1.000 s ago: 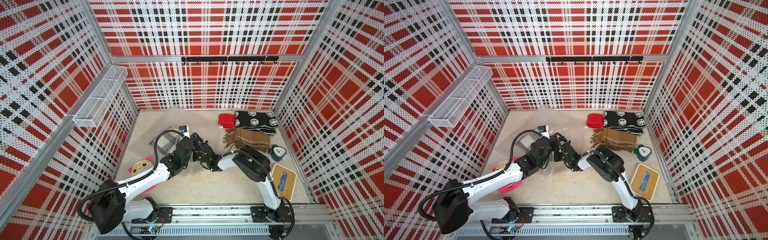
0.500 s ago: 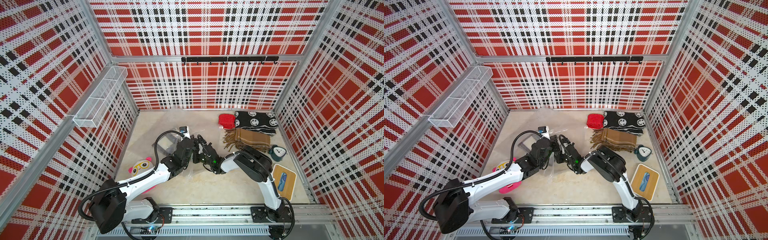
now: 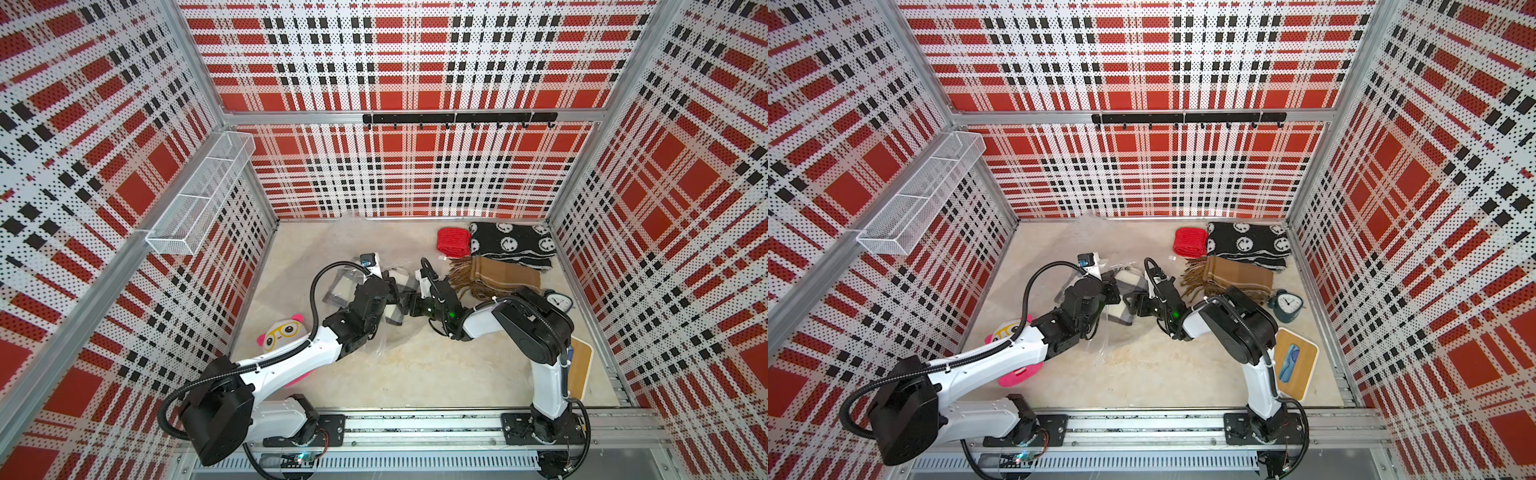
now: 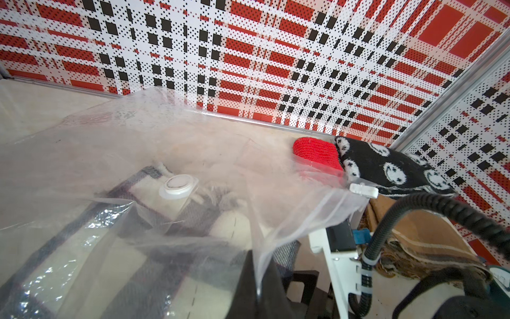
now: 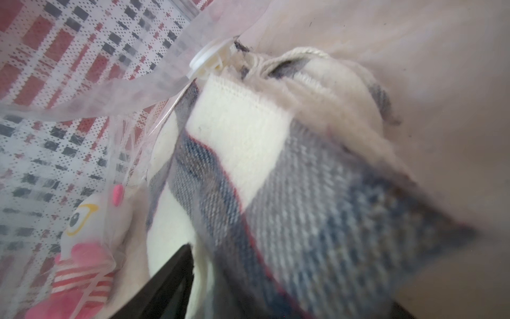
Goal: Take the scarf out of the vacuum bag
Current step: Take out the scarf from the vacuum bag.
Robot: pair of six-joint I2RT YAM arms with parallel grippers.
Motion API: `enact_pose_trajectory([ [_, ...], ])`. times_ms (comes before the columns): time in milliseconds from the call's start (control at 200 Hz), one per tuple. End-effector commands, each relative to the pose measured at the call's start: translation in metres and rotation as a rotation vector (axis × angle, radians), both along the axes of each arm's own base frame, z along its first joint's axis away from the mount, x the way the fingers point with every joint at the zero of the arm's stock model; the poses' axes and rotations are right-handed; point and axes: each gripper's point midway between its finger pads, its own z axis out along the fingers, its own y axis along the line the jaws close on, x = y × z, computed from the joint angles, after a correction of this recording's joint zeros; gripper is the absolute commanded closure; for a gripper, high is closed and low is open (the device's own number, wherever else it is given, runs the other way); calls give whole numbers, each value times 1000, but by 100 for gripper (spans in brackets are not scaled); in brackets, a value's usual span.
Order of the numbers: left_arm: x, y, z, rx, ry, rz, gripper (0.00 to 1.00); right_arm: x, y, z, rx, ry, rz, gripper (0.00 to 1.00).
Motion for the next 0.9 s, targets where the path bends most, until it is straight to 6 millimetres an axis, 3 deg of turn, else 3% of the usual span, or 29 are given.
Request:
enact_pose_trajectory([
  [0, 0, -2, 0, 6, -13, 7, 100, -5, -3, -2, -4, 26, -31, 21],
  [145, 0, -1, -2, 17, -12, 14, 100, -9, 21, -2, 8, 10, 48, 27],
  [276, 0, 0, -1, 16, -15, 17, 100, -12, 25, 10, 15, -37, 71, 67],
  [406, 0, 1, 0, 15, -17, 17, 100, -14, 18, 17, 4, -64, 60, 83],
  [892, 1, -1, -6, 23, -3, 15, 100, -29, -13, 40, -42, -68, 37, 88],
])
